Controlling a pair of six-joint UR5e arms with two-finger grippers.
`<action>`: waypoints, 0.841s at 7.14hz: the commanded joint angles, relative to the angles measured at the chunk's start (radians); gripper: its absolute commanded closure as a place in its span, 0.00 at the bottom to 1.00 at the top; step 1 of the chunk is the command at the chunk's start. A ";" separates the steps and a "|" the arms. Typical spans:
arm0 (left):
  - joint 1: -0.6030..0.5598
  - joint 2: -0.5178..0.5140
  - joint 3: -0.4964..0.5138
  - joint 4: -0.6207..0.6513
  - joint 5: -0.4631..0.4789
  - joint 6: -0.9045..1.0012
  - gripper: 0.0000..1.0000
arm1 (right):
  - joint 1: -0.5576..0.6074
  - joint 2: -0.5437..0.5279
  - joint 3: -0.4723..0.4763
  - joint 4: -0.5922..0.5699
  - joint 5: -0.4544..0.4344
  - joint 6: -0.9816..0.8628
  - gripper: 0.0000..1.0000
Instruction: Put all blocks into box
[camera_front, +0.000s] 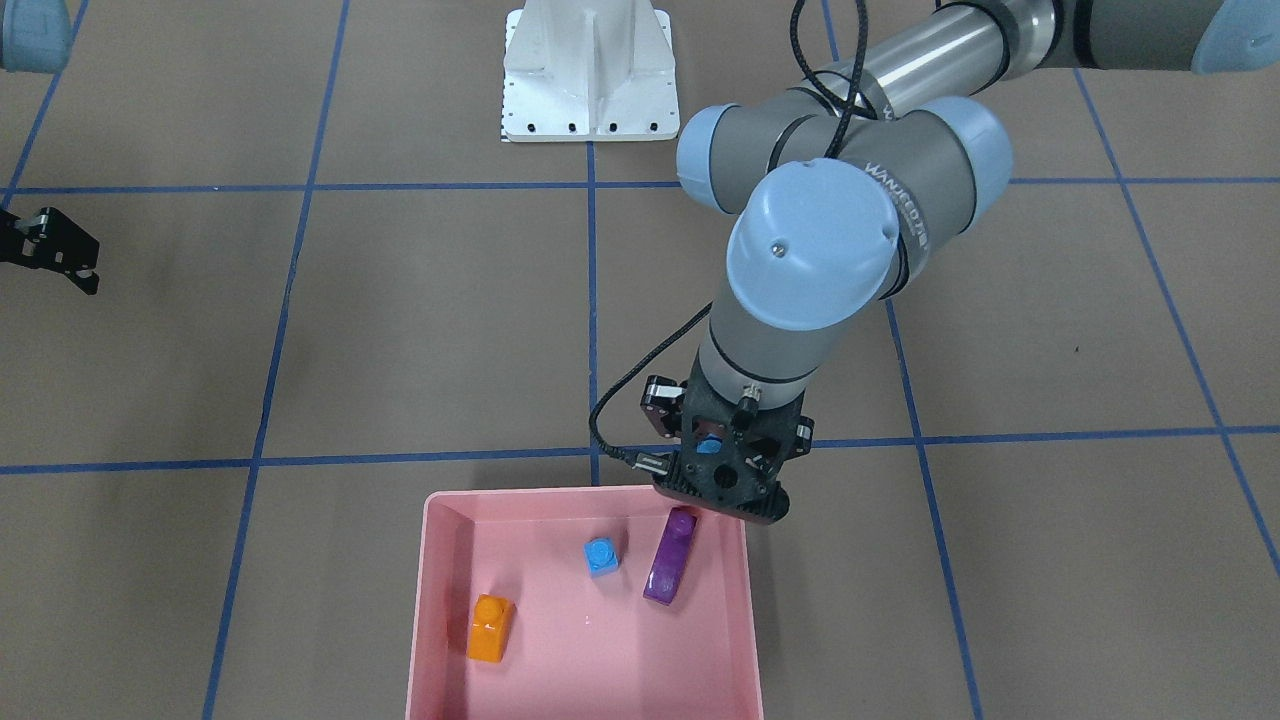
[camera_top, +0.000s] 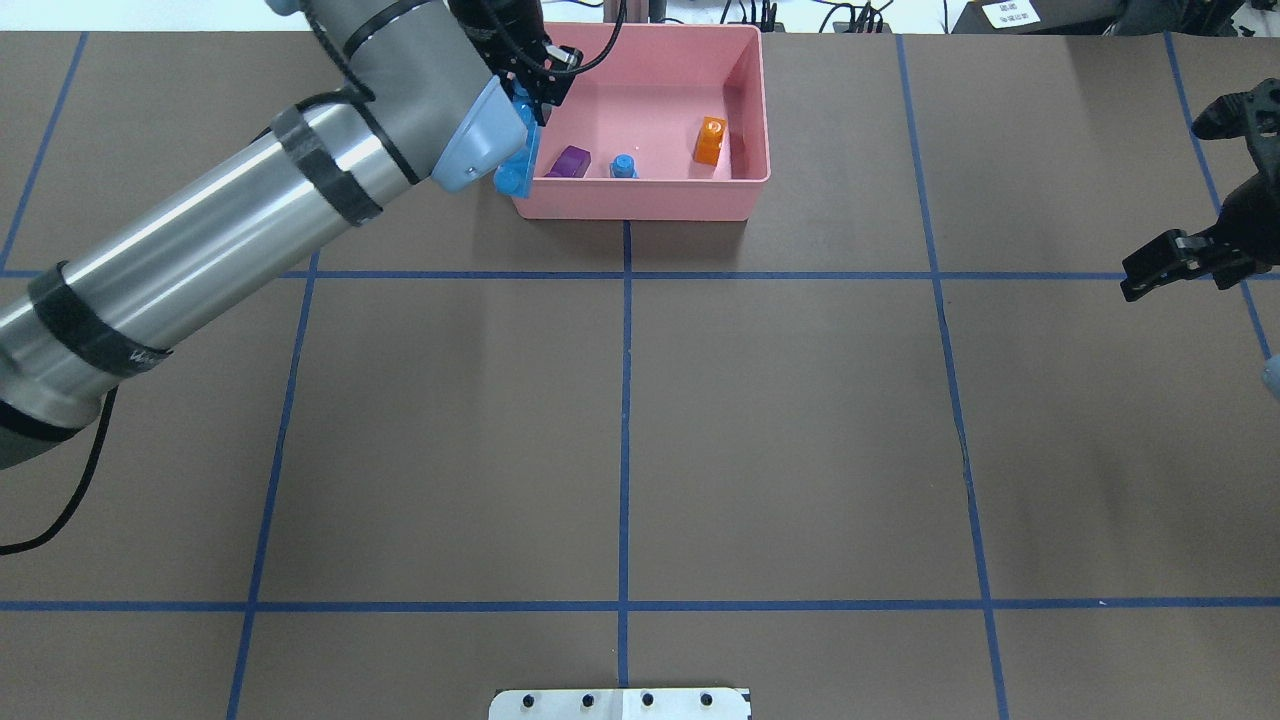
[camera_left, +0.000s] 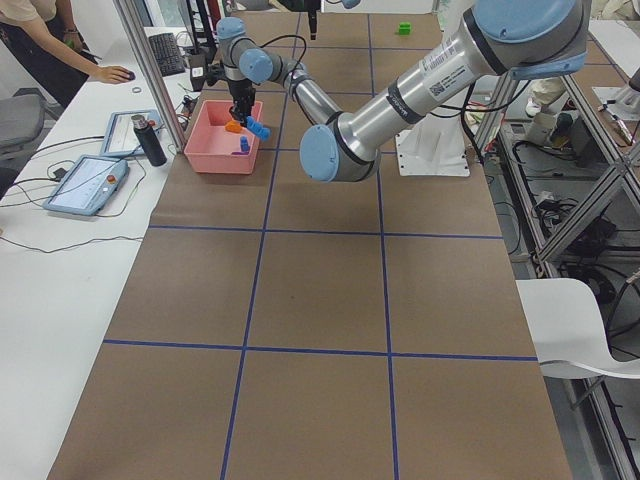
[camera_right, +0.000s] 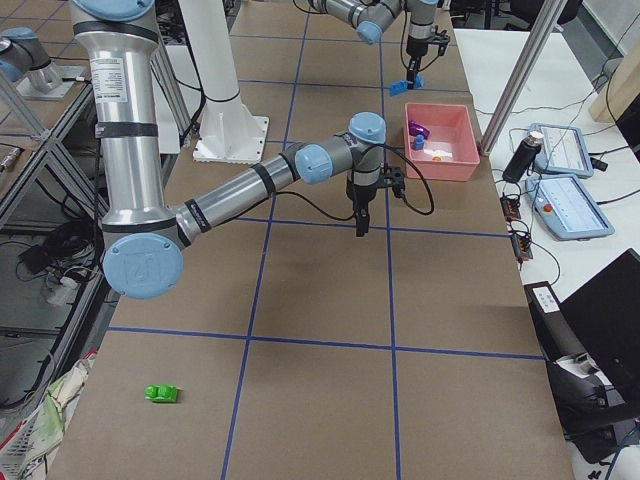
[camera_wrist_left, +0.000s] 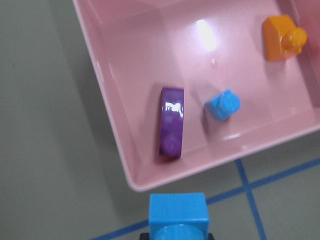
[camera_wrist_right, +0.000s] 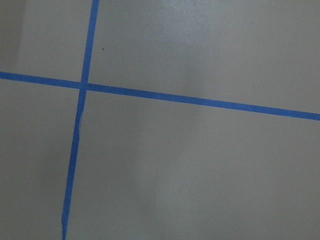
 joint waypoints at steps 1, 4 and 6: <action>-0.006 -0.138 0.221 -0.108 0.082 0.055 1.00 | 0.000 0.003 0.000 0.000 -0.001 0.001 0.01; 0.006 -0.251 0.503 -0.302 0.321 0.210 1.00 | 0.000 0.005 0.003 0.000 0.000 0.001 0.01; 0.040 -0.252 0.595 -0.423 0.371 0.212 1.00 | 0.002 0.008 0.003 0.000 0.002 0.004 0.01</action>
